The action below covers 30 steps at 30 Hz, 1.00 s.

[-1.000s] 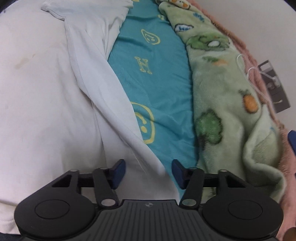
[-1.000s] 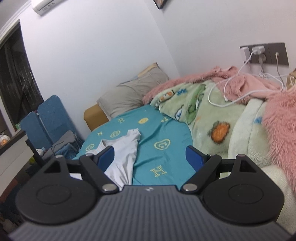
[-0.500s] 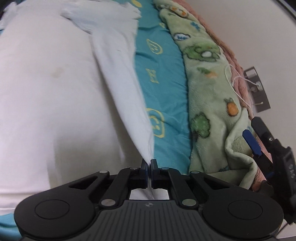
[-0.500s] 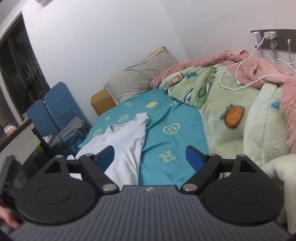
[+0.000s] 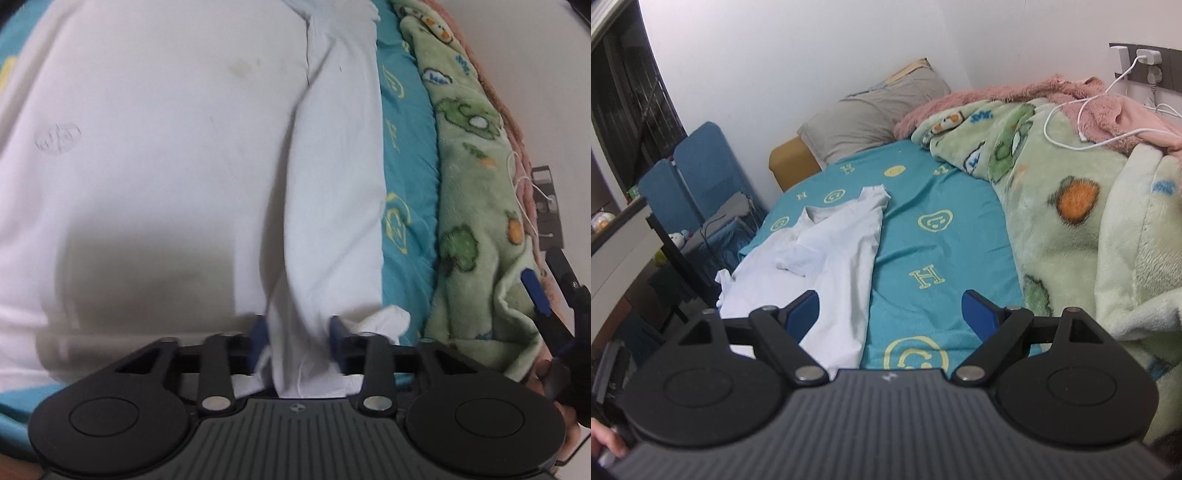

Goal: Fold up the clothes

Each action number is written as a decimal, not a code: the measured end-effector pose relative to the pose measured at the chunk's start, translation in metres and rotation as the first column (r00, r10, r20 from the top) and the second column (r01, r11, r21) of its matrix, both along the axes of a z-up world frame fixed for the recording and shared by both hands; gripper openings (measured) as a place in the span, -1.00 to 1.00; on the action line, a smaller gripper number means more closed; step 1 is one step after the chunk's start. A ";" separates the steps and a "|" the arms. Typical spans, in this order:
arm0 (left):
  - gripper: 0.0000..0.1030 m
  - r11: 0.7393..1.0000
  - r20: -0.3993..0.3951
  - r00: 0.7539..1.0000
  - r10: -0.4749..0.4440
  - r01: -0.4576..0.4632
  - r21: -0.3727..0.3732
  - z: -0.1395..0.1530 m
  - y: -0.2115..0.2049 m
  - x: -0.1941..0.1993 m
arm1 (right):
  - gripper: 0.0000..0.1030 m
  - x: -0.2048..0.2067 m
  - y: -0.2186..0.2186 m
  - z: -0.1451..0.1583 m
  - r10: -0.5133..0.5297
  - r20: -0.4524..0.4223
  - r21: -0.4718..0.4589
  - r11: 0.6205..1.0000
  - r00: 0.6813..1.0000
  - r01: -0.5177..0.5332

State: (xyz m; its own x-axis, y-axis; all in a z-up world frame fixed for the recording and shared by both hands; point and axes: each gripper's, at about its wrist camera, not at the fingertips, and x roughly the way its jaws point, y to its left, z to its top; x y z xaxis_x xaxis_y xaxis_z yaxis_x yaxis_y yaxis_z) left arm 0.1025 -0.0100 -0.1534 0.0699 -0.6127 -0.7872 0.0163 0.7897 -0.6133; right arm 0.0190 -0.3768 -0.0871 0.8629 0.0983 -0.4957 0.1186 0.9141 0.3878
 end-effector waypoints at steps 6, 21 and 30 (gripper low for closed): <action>-0.19 0.996 -0.010 0.997 -0.070 0.070 -0.051 -0.005 -0.011 -0.016 | 0.66 0.002 0.003 -0.002 0.006 -0.019 -0.008 1.000 1.000 -0.006; -0.77 0.946 0.140 0.961 -0.238 0.196 0.257 0.037 0.016 -0.042 | 0.66 0.004 0.017 -0.001 0.037 -0.034 -0.049 0.998 0.999 -0.038; 0.61 0.958 0.519 0.851 -0.087 -0.071 0.277 0.132 0.013 -0.025 | 0.66 0.034 0.032 0.011 0.146 -0.043 -0.061 0.987 0.988 -0.149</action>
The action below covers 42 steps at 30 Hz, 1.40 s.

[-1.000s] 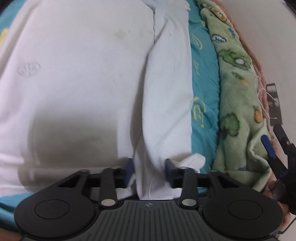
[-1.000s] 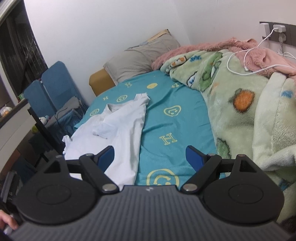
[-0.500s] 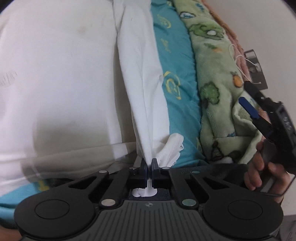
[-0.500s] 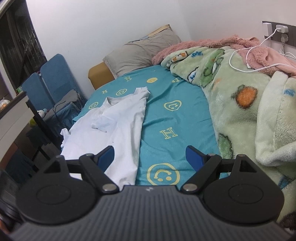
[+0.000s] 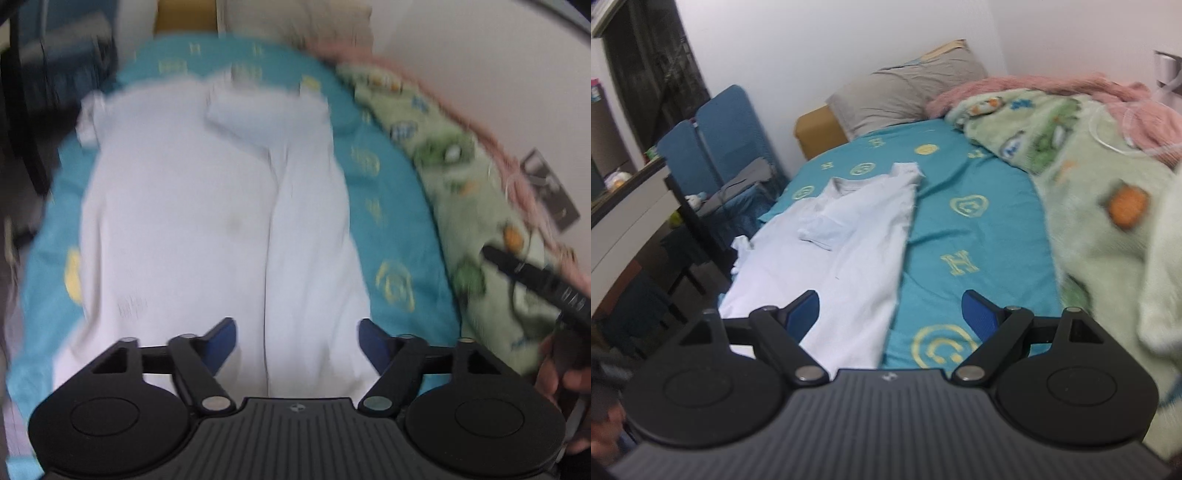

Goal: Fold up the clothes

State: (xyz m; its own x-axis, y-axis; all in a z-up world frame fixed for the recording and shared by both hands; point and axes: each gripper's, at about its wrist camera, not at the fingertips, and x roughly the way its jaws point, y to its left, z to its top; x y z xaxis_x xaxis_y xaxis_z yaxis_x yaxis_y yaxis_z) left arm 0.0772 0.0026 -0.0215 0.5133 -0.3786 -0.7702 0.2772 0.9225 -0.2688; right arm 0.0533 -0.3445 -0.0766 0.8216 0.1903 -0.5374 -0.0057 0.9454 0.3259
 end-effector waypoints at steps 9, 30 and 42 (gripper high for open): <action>0.85 0.990 0.178 0.977 0.117 -0.129 0.055 0.015 0.008 0.018 | 0.65 0.132 0.068 0.026 0.186 -0.005 -0.150 0.971 0.983 -0.184; 0.90 0.941 0.096 0.936 0.339 -0.334 -0.062 -0.072 0.080 0.108 | -0.27 0.425 0.229 -0.107 0.098 -0.176 -0.193 0.972 0.980 -0.132; 0.90 0.855 0.009 0.874 0.486 -0.473 -0.212 -0.075 0.122 0.101 | -0.94 0.435 0.222 -0.056 0.153 0.016 -0.066 0.986 0.988 -0.152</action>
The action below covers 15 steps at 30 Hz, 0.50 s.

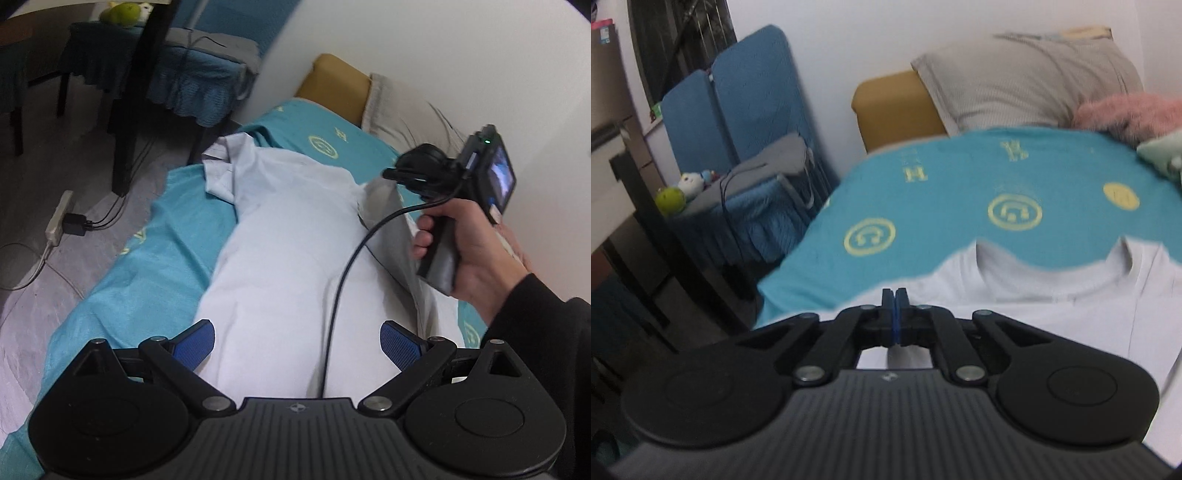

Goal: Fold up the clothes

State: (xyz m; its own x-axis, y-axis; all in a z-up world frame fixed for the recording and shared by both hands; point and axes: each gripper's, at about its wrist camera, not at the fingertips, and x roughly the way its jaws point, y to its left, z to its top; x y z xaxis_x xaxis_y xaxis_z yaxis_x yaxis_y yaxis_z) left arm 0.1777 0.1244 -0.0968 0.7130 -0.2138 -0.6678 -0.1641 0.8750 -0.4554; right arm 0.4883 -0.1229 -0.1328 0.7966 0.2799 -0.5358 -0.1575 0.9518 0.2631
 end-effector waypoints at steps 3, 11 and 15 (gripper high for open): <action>0.90 0.999 0.012 1.000 0.003 -0.003 0.041 0.005 -0.003 -0.003 | -0.94 0.006 -0.002 0.012 -0.020 0.019 0.018 1.000 1.000 0.019; 0.90 0.992 0.028 0.999 -0.043 0.039 0.120 0.007 -0.018 -0.001 | -0.90 0.017 0.008 0.008 -0.002 -0.016 -0.063 0.998 1.000 0.001; 0.90 0.987 0.020 0.998 -0.059 0.055 0.150 0.001 -0.022 0.002 | -0.88 0.011 0.006 -0.005 -0.009 -0.076 -0.118 0.993 0.997 0.000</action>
State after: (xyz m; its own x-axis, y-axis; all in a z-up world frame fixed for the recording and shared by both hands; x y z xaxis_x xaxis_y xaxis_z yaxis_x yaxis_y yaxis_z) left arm 0.1793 0.1023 -0.0954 0.7191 -0.1538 -0.6777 -0.1026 0.9410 -0.3224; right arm 0.4995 -0.1166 -0.1380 0.7534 0.2081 -0.6238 -0.1373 0.9775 0.1603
